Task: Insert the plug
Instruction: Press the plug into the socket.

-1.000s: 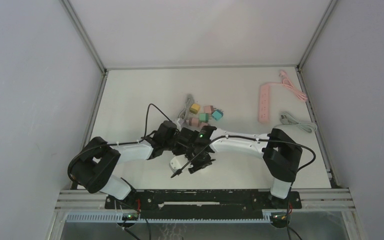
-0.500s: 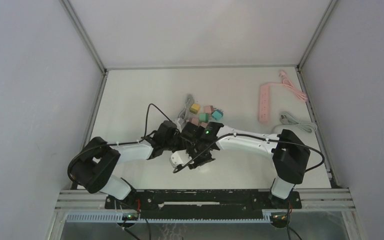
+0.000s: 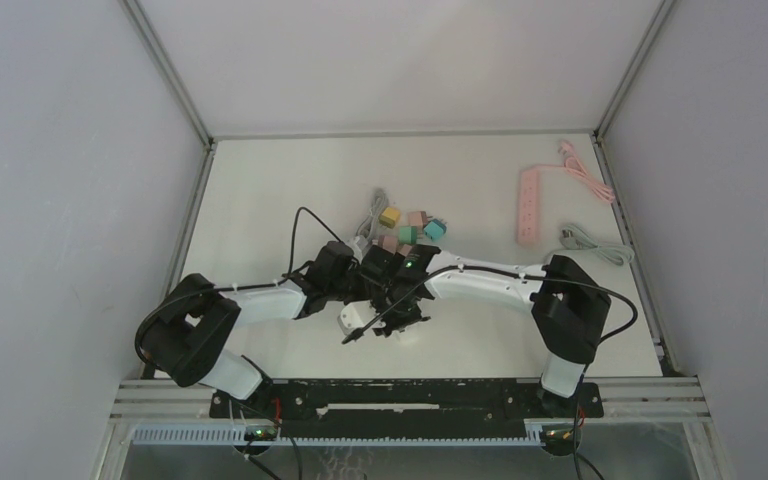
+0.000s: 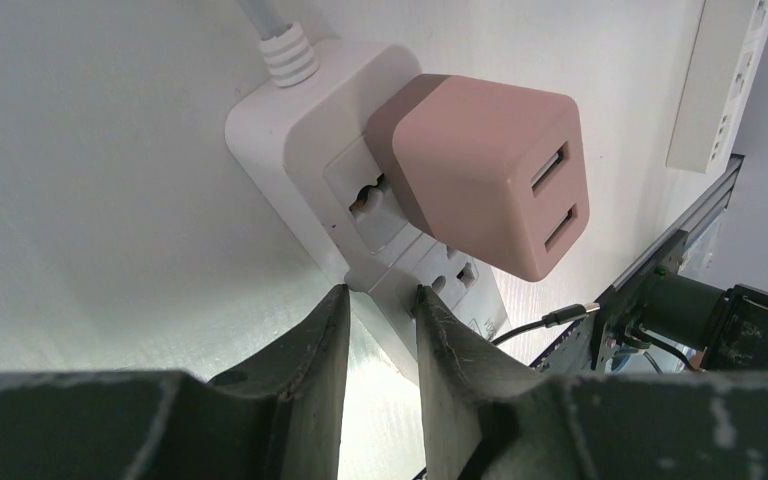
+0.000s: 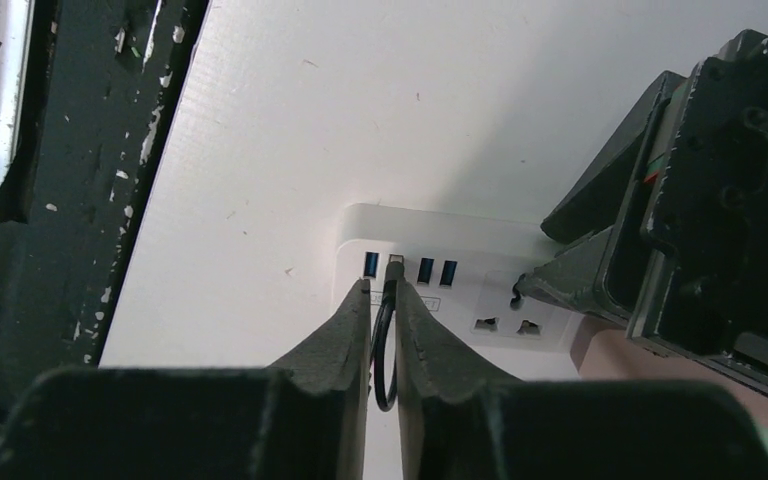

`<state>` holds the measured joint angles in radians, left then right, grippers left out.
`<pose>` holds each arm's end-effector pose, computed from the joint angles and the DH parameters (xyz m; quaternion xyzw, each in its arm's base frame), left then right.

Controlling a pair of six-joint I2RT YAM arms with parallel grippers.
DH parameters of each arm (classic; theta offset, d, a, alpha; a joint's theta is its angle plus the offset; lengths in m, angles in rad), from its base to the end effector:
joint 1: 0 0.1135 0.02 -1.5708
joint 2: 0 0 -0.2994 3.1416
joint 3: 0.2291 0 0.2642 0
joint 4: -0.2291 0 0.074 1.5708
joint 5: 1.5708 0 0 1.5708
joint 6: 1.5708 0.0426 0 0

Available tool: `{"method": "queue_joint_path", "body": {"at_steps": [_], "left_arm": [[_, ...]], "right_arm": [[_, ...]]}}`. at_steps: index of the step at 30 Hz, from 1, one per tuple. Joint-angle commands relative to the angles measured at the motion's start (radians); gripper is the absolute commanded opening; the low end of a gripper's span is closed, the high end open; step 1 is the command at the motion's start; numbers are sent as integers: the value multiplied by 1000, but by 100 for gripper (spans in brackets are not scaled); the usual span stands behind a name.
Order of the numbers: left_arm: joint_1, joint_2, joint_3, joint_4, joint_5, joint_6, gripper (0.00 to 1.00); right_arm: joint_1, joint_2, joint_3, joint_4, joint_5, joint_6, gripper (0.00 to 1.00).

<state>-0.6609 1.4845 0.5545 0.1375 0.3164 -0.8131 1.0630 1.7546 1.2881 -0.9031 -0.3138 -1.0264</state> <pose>0.2101 -0.1802 0.1599 -0.0099 0.9156 -0.3597 0.1795 0.1608 0.3161 0.2335 -0.8577 0.4799 0.1573 0.0963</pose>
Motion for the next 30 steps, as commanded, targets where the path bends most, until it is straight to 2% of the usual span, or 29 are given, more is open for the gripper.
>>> {"method": "queue_joint_path", "body": {"at_steps": [1, 6, 12, 26, 30], "left_arm": [[6, -6, 8, -98, -50, 35, 34], [6, -7, 9, -101, -50, 35, 34], [7, -10, 9, -103, -52, 35, 33], [6, -19, 8, -111, -59, 36, 33], [6, -25, 8, -117, -64, 33, 35]], "right_arm": [[0, 23, 3, 8, -14, 8, 18], [2, 49, 2, -9, -3, 9, 7], [6, 70, 3, -37, -3, 12, 0], [21, 90, -26, -14, 31, 30, 0], [26, 47, -23, 4, 16, 32, 11]]}}
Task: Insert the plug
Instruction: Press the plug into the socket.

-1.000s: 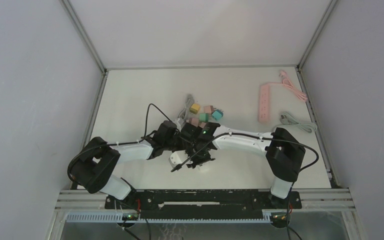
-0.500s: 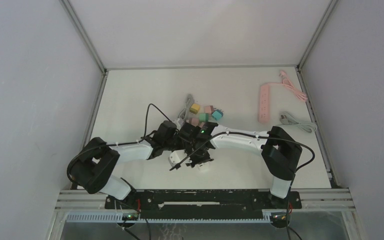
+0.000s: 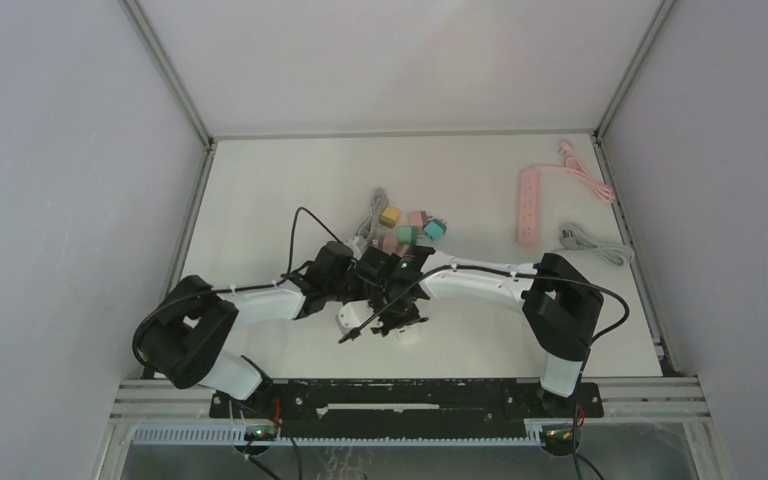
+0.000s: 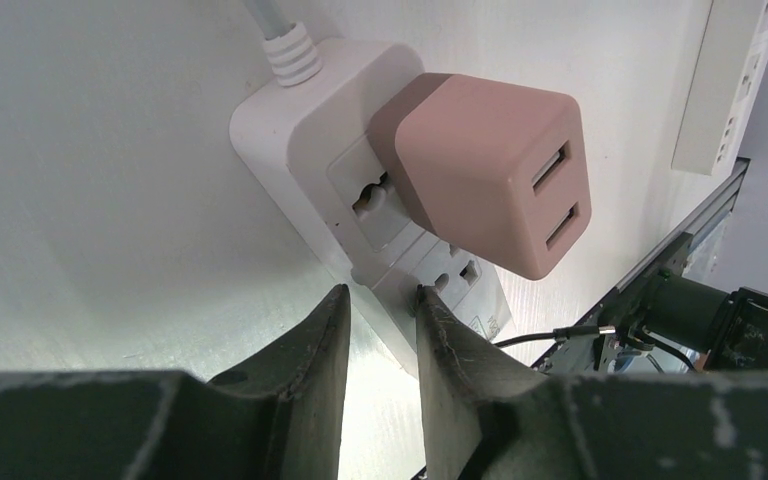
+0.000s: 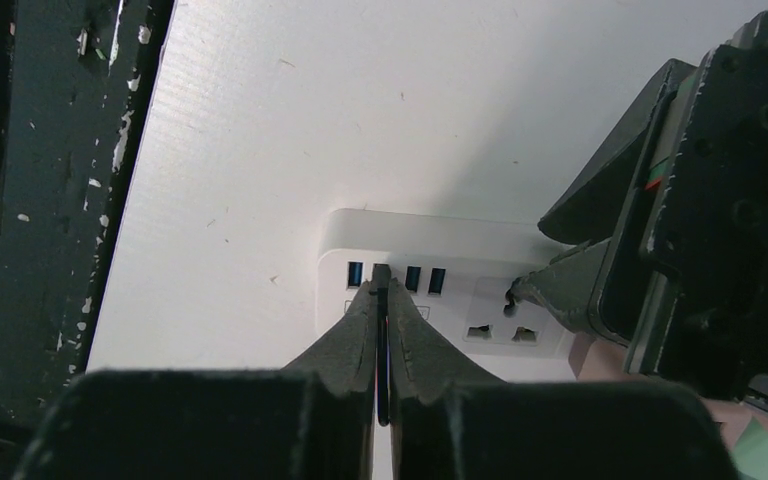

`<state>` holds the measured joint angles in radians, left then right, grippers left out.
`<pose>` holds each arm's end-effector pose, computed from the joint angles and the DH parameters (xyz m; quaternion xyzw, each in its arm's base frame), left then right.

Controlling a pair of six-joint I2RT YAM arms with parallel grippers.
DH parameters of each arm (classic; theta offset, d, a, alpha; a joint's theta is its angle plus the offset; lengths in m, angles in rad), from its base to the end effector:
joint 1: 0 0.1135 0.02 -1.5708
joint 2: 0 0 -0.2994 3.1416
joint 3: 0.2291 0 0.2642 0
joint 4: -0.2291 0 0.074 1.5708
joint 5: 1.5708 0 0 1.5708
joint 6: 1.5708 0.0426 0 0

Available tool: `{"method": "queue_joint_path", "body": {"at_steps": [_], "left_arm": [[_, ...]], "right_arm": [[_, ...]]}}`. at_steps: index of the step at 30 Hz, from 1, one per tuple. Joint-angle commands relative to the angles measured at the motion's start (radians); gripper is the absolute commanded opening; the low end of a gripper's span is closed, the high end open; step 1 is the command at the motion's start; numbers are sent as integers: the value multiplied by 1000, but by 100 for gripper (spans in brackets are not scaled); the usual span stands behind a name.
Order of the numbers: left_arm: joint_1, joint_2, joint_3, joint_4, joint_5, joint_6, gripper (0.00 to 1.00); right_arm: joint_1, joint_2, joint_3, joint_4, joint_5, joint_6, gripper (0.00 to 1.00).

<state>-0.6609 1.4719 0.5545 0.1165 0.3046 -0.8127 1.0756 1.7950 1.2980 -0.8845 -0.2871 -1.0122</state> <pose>0.2087 -0.1785 0.1613 -0.0127 0.9178 -0.3535 0.1804 0.1619 0.3251 0.2227 -0.8584 0.4838 0.1453 0.0890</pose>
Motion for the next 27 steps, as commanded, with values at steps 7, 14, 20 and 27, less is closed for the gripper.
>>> {"method": "queue_joint_path", "body": {"at_steps": [7, 14, 20, 27], "left_arm": [[6, -41, 21, -117, -72, 33, 42], [6, -111, 36, -174, -113, 37, 54], [6, -237, 33, -261, -212, 57, 62], [6, -422, 19, -334, -363, 77, 70]], "right_arm": [[20, -127, -34, 22, -27, 39, 34], [0, -266, -61, 111, -84, 97, 44], [-32, -396, -161, 308, -54, 305, 48], [-52, -439, -198, 479, 170, 727, 50]]}}
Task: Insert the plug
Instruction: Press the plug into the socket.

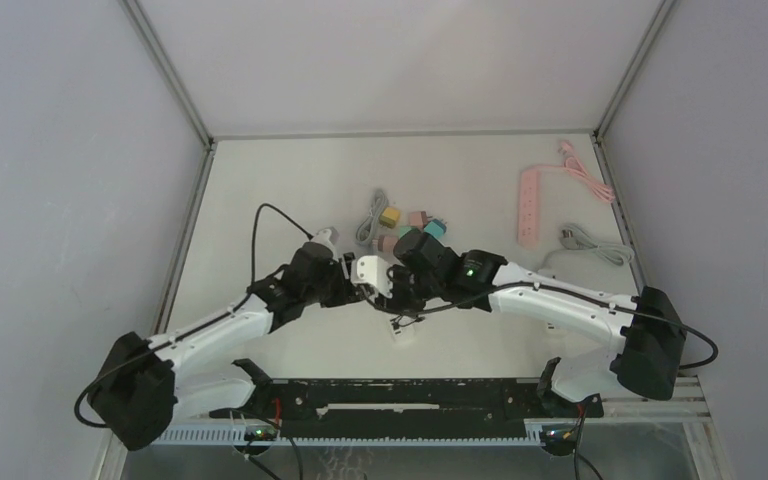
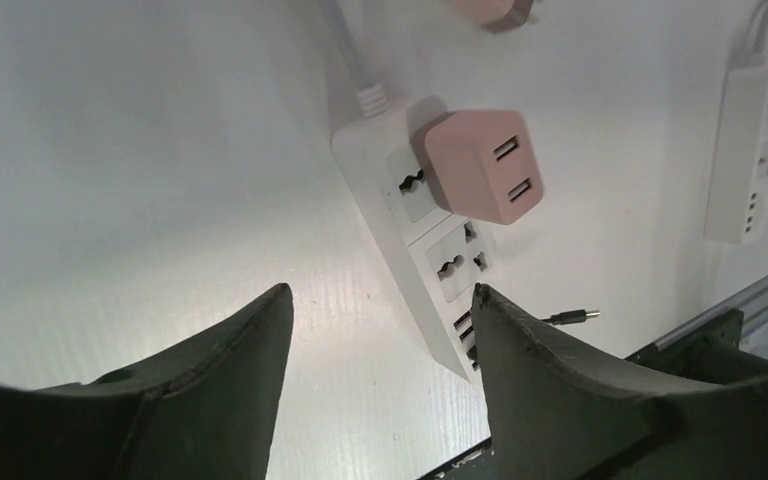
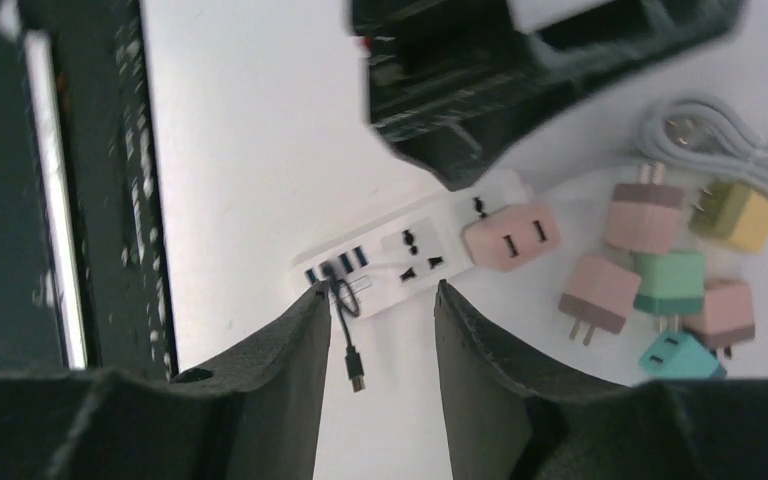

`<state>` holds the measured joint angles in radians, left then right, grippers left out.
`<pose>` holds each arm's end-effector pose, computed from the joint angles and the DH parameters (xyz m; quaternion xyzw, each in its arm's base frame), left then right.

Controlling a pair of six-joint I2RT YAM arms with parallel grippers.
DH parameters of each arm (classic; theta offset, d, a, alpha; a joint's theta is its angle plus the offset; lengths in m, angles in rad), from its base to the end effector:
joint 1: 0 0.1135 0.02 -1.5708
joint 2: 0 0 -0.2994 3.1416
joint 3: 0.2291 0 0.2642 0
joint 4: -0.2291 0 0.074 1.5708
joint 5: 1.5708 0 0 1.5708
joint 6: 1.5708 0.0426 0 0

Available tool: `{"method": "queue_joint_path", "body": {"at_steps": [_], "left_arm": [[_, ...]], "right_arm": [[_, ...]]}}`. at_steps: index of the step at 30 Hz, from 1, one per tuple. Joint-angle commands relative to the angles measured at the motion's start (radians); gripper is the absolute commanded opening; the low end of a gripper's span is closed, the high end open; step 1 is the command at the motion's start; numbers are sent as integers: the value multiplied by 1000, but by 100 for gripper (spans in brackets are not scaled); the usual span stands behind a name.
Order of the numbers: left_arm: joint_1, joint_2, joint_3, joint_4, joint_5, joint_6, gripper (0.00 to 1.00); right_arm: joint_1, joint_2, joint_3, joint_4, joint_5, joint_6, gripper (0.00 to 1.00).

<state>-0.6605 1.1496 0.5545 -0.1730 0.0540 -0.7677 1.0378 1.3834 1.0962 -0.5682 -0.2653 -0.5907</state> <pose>0.1787 -0.1418 0.2112 -0.0388 0.9194 -0.2745 0.2788 0.1446 0.2671 0.3054 -0.7070 0.6036 0.1977 0.3109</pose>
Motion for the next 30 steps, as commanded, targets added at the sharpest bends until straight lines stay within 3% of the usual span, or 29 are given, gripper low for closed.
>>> {"method": "queue_joint_path", "body": {"at_steps": [1, 5, 9, 20, 30], "left_arm": [[6, -119, 15, -54, -130, 30, 71], [6, -179, 12, -75, -181, 25, 78], [6, -175, -5, -33, -179, 3, 80], [3, -51, -6, 100, -80, -64, 76], [-8, 84, -32, 184, 2, -114, 62]], "right_arm": [[-18, -24, 5, 177, 192, 374, 50], [-84, -5, 4, 202, 313, 674, 48], [-156, 20, -26, 243, 286, 900, 45], [-234, 96, -132, 465, 124, 1139, 40], [-265, 183, -154, 537, 56, 1180, 37]]}}
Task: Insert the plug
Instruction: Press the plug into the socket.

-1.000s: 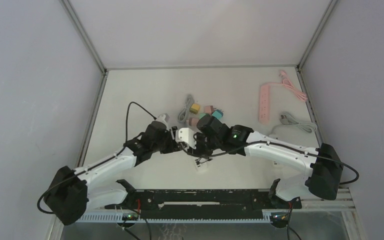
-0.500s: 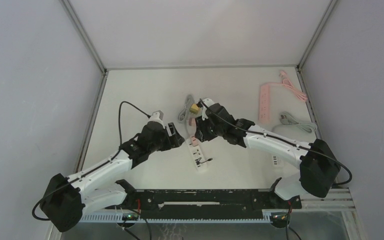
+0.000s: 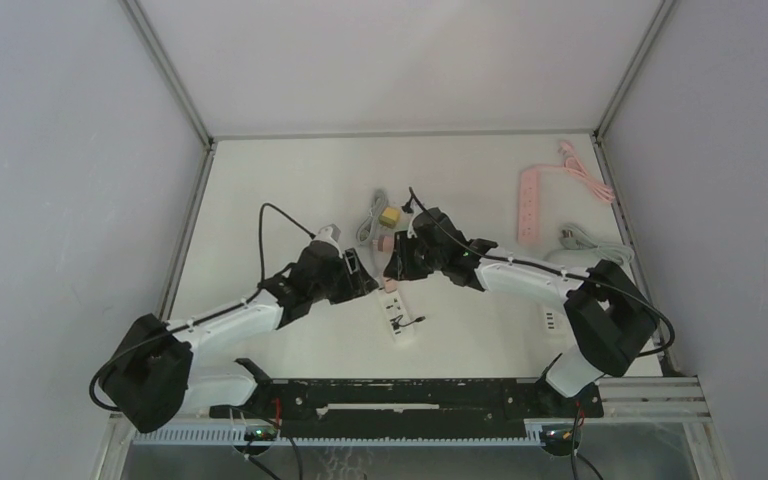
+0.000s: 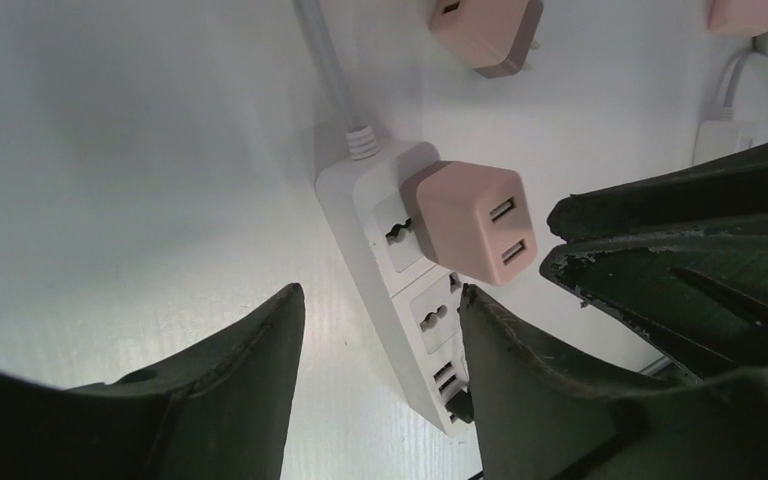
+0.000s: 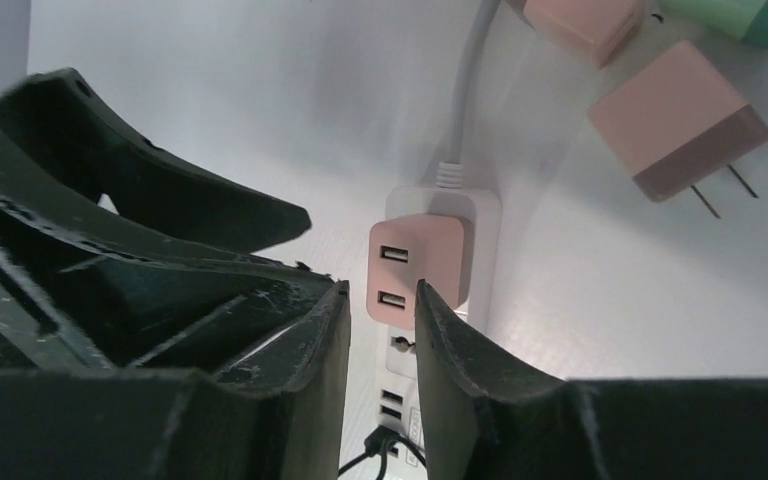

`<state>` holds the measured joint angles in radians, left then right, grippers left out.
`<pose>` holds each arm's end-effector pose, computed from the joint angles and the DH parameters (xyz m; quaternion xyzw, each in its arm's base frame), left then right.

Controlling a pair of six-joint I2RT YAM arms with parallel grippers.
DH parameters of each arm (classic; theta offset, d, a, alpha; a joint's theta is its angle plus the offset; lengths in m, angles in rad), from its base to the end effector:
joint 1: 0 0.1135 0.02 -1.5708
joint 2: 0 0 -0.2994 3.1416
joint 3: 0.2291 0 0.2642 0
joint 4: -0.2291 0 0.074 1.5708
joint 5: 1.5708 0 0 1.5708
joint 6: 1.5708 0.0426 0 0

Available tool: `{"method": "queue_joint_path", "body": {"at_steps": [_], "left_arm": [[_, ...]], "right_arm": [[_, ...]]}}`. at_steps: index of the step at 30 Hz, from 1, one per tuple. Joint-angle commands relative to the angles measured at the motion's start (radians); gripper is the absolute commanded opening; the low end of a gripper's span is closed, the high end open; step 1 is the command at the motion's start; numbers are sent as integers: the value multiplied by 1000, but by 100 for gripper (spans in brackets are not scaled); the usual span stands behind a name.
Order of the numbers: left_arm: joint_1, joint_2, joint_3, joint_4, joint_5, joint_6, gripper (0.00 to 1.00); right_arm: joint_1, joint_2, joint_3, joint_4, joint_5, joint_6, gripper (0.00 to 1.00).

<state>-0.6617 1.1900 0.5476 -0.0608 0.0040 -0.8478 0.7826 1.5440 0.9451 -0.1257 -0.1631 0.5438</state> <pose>0.1889 -0.1474 0.2099 -0.0835 0.9035 -0.2893 0.3049 0.2399 0.2483 0.2404 -0.1415 0.8983 0.3105 0.2768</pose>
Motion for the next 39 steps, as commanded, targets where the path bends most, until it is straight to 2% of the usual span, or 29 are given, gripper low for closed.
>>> {"method": "queue_joint_path", "body": {"at_steps": [1, 18, 28, 33, 36, 38, 39], "left_arm": [[-8, 58, -25, 78, 59, -37, 60], [-23, 226, -25, 131, 96, -70, 39], [-22, 245, -32, 134, 84, -70, 36], [-24, 180, -19, 57, 28, -56, 47], [-32, 106, -13, -19, -29, -55, 61], [-55, 64, -4, -67, -77, -63, 68], [-72, 43, 3, -90, -102, -69, 70]], "right_arm": [[-13, 27, -4, 101, -48, 49, 36], [-31, 103, -57, 76, -40, 3, 28], [-27, 105, -124, 57, -24, 5, 26], [-17, -40, -97, 67, -14, -26, 38], [-21, -115, -79, 55, -4, -66, 58], [-28, -164, -80, 45, 13, -84, 68], [-31, -188, -80, 37, 31, -93, 79]]}}
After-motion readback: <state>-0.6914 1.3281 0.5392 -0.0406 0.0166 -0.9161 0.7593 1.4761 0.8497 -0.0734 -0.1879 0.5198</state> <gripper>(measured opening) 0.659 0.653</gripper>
